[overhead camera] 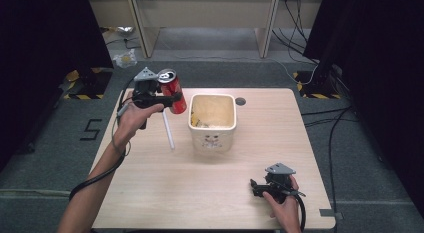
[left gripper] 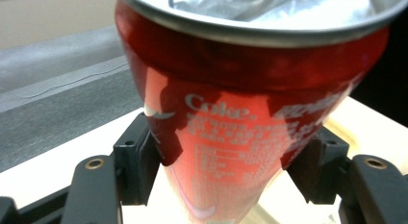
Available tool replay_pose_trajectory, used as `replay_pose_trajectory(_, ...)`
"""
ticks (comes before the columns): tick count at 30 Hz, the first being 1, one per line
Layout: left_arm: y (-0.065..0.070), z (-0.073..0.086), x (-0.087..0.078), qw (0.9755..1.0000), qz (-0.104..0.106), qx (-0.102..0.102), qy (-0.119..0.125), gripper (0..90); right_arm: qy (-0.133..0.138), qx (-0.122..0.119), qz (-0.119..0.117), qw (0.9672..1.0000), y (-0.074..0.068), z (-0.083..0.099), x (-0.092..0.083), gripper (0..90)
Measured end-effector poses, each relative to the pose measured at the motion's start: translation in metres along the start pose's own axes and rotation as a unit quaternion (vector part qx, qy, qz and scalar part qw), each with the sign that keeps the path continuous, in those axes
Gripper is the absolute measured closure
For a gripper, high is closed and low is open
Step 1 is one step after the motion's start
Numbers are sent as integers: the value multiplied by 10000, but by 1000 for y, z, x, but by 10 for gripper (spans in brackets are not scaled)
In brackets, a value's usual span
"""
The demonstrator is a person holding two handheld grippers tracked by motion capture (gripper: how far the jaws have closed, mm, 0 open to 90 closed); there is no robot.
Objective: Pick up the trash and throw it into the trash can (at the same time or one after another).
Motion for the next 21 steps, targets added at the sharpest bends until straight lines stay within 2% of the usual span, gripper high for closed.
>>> replay_pose_trajectory(10, 13, -8, 14, 9999, 131, 54, -23, 345, -8, -1, -1, 10000, 0, 0, 0, 73)
replay_pose_trajectory(21, 37, -10, 41, 9991, 366, 146, -124, 345, -7, -14, 4, 10000, 0, 0, 0, 73)
Point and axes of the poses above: each handheld gripper's, and its own axes: x roughly forward along the jaws, z roughly out of its underside, y roughly to its right, the point moved 3 cm from there along x, roughly forward along the jaws, and after that the axes turned 6 degrees about z, right-handed, at the moved point
